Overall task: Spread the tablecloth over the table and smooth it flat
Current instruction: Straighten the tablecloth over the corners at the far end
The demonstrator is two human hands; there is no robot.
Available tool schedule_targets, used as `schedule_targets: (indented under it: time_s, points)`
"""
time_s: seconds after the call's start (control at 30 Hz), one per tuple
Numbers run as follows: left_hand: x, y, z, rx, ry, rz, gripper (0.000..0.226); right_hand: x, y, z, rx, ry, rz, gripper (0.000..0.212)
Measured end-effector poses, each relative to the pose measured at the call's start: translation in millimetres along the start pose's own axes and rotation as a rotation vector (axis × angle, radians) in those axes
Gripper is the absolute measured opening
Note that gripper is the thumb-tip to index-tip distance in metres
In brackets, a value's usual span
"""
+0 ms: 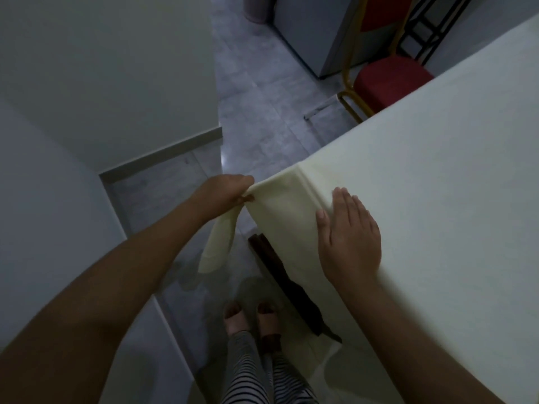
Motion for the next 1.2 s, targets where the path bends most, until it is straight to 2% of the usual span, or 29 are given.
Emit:
schedule_targets:
  time_s: [0.13,0.27,0.43,0.63,0.87,1.03,1.1,1.2]
  points:
    - [-3.5,-9.6,-5.7,0.086,-0.052,-0.039,0.025,-0.9,-0.2,-0.2,-0.006,-0.012,0.002,0.061]
    - [-1.1,-27.9,-14.2,0.262,-0.070,-0.085,0.020,-0.7,-0.3,0.0,-0.001,0.000,-0.009,0.059]
    - [5.3,-33.7,-32.4,0.450,0.051,-0.158,0.008,0.3,0.7,0.1,-0.016,0.022,0.003,0.057]
    - [1.1,-9.2,-58.4,0.583,0.166,-0.293,0.025,-1.4,-0.1,0.8,0.000,0.008,0.017,0.056]
    - [-21.0,53.9,-68.6,0.863,0.368,-0.413,0.060,-0.2,-0.6,1.0,-0.010,0.006,0.037,0.054]
    - [-51.7,67.0,-36.4,0.875,0.405,-0.534,0.060,1.1,-1.6,0.4,0.005,-0.003,0.055,0.053]
    - [-57.7,61.9,-30.1,0.890,0.399,-0.479,0.052,0.3,-1.5,0.2,0.018,-0.004,0.051,0.054]
    - [-50.3,64.8,-29.2,0.843,0.484,-0.313,0.053,-1.3,-0.8,0.4,0.023,0.003,0.052,0.055]
Point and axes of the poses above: each hand's wrist, its own z-axis towards the middle knuckle, its own x-axis out of the back of the hand, y = z × x, the point moved 8 cm from there along z, towards the middle knuckle, and after that the axes turned 7 degrees about -z, right-handed, at the moved point
